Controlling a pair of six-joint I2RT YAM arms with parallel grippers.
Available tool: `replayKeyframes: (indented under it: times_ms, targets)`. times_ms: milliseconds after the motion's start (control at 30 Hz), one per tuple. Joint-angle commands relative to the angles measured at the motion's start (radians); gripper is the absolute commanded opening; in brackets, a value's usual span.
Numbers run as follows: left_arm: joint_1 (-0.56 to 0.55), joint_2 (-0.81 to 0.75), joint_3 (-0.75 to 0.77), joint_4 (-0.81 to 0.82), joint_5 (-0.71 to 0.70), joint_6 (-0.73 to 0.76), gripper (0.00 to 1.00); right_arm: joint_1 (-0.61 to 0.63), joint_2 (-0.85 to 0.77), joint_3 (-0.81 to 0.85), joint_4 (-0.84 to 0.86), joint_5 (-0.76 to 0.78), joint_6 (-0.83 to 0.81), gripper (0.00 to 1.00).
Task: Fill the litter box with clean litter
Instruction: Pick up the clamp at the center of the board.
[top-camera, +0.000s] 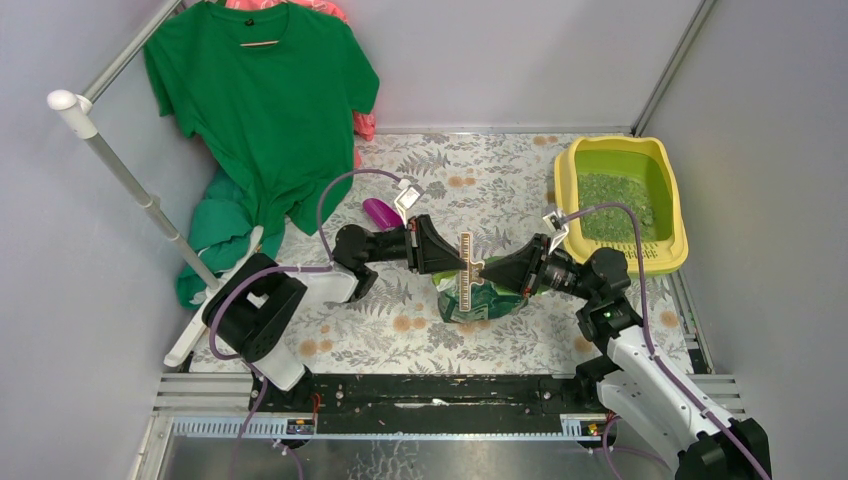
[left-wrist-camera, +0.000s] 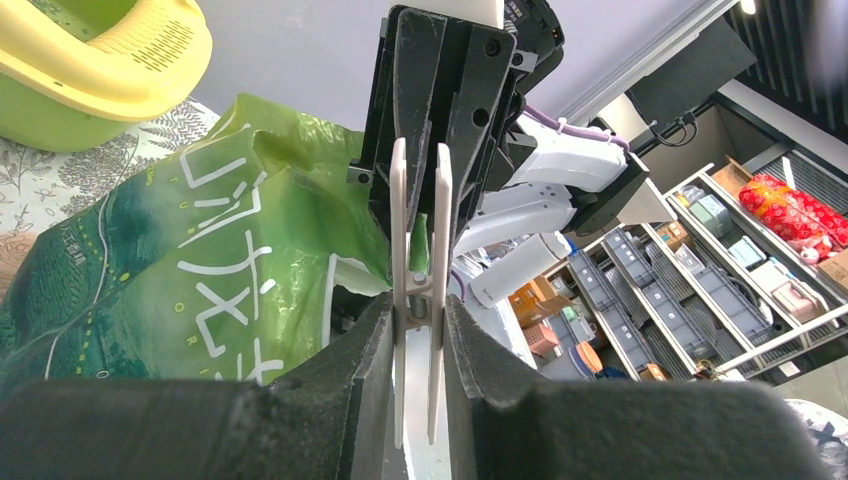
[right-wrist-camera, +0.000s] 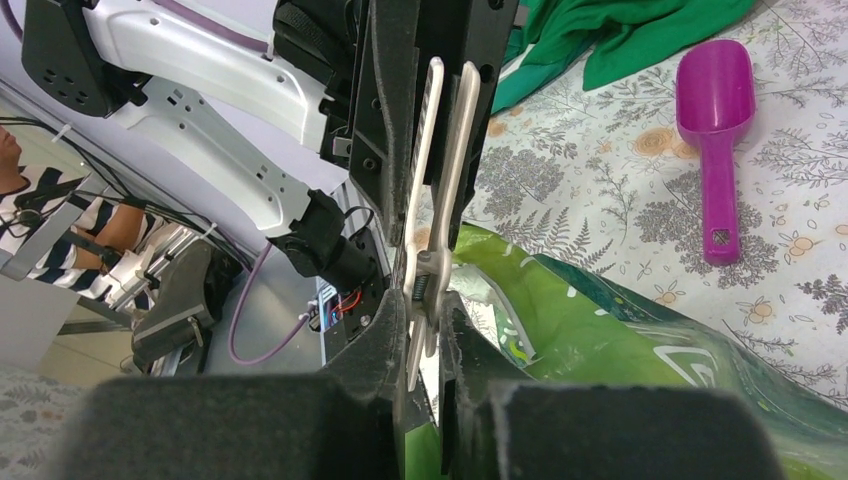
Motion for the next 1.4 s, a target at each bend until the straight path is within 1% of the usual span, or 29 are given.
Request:
replayKeyframes:
  times_ms: [0,167,267,367,433,500,733,833,967,1033,1100,1167,1267,1367]
  targets:
    - [0.006,-0.017,0.027,0.028,0.002,0.02,0.27,-0.002,-0.007,0.038,-0.013,-0.003,-0.036,0.04]
    - [0.005,-0.022,0.022,0.017,-0.006,0.029,0.28,-0.002,-0.012,0.037,-0.013,0.0,-0.037,0.02]
    - [0.004,-0.023,0.018,0.024,-0.01,0.025,0.31,-0.002,-0.016,0.03,-0.004,0.002,-0.029,0.01]
    - [0.006,-0.032,0.014,0.025,-0.013,0.027,0.37,-0.002,-0.021,0.027,0.003,0.007,-0.021,0.0]
    - [0.006,-0.04,0.012,0.013,-0.015,0.033,0.38,-0.002,-0.026,0.027,0.006,0.013,-0.015,0.0]
    - [0.007,-0.054,0.013,-0.021,-0.019,0.059,0.4,-0.002,-0.03,0.03,0.008,0.011,-0.01,0.0]
    - [0.009,-0.135,0.015,-0.179,-0.056,0.158,0.4,-0.002,-0.035,0.03,0.007,0.021,-0.002,0.0]
    - [0.013,-0.189,0.008,-0.275,-0.094,0.22,0.4,-0.002,-0.035,0.027,0.025,0.023,0.013,0.0]
    - [0.026,-0.284,0.002,-0.45,-0.154,0.328,0.4,-0.002,-0.038,0.031,0.025,0.03,0.019,0.0]
    - [0.029,-0.357,-0.004,-0.599,-0.204,0.395,0.4,-0.002,-0.044,0.04,0.005,0.039,0.011,0.0]
    - [0.029,-0.426,0.001,-0.778,-0.297,0.492,0.39,-0.002,-0.045,0.046,-0.01,0.041,0.007,0.0]
    - [0.029,-0.482,-0.01,-0.893,-0.373,0.556,0.39,-0.002,-0.046,0.047,-0.014,0.041,0.007,0.0]
    - [0.029,-0.526,-0.038,-0.98,-0.442,0.61,0.39,-0.002,-0.049,0.047,-0.025,0.044,0.002,0.0]
    - [0.019,-0.512,-0.059,-1.001,-0.464,0.618,0.39,-0.002,-0.055,0.045,-0.03,0.05,-0.001,0.0]
